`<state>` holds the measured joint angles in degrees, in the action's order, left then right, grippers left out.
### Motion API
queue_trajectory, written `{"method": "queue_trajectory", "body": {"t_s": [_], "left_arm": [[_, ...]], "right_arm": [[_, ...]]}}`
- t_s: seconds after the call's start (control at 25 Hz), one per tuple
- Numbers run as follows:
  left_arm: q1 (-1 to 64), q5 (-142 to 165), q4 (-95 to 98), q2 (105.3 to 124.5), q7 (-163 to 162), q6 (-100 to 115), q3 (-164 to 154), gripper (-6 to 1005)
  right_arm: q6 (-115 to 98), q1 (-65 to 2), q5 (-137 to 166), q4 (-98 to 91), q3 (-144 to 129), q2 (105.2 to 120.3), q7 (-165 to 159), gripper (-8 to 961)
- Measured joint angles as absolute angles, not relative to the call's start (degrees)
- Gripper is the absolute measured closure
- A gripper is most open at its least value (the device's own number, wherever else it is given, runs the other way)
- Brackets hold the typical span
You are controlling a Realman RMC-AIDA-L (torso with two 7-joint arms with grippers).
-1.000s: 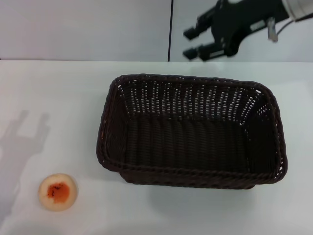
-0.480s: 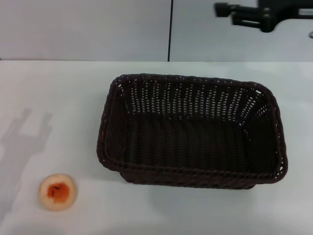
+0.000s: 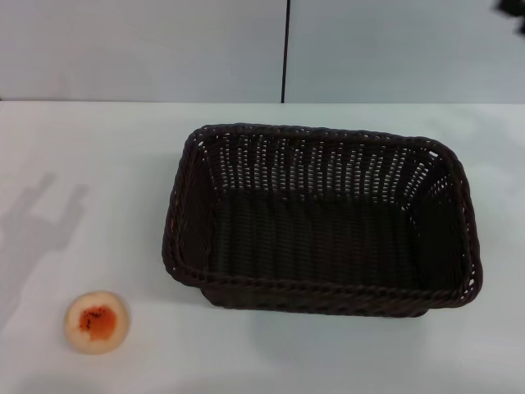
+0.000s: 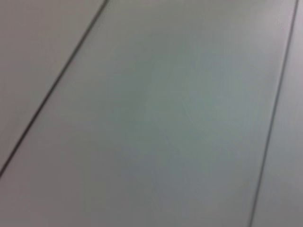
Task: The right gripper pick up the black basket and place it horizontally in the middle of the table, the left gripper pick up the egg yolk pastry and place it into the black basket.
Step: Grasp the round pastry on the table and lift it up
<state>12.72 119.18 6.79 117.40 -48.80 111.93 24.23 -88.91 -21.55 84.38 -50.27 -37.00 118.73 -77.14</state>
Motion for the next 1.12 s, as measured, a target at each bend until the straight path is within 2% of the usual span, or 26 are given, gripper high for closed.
{"method": "queue_trajectory", "body": {"t_s": [0.4, 0.68, 0.88, 1.12], "left_arm": [[13.10, 119.14, 12.74, 115.12, -48.66, 112.29, 9.03, 315], [12.84, 119.14, 15.73, 116.48, -48.21, 112.01, 8.60, 313], [12.31, 119.16, 17.75, 117.06, -47.87, 111.43, 5.48, 175], [11.20, 119.18, 18.56, 117.49, -46.83, 108.44, 2.90, 178]], "right_arm": [[-90.01, -18.17, 76.92, -36.31, -23.20, 118.70, -68.37, 521], [-89.56, -18.83, 76.86, -28.05, -14.23, 118.70, -61.42, 520], [-87.07, -19.69, 76.82, -26.75, -12.77, 118.63, -60.53, 520], [-85.39, -19.83, 76.71, -26.40, -11.90, 118.63, -60.50, 521]]}}
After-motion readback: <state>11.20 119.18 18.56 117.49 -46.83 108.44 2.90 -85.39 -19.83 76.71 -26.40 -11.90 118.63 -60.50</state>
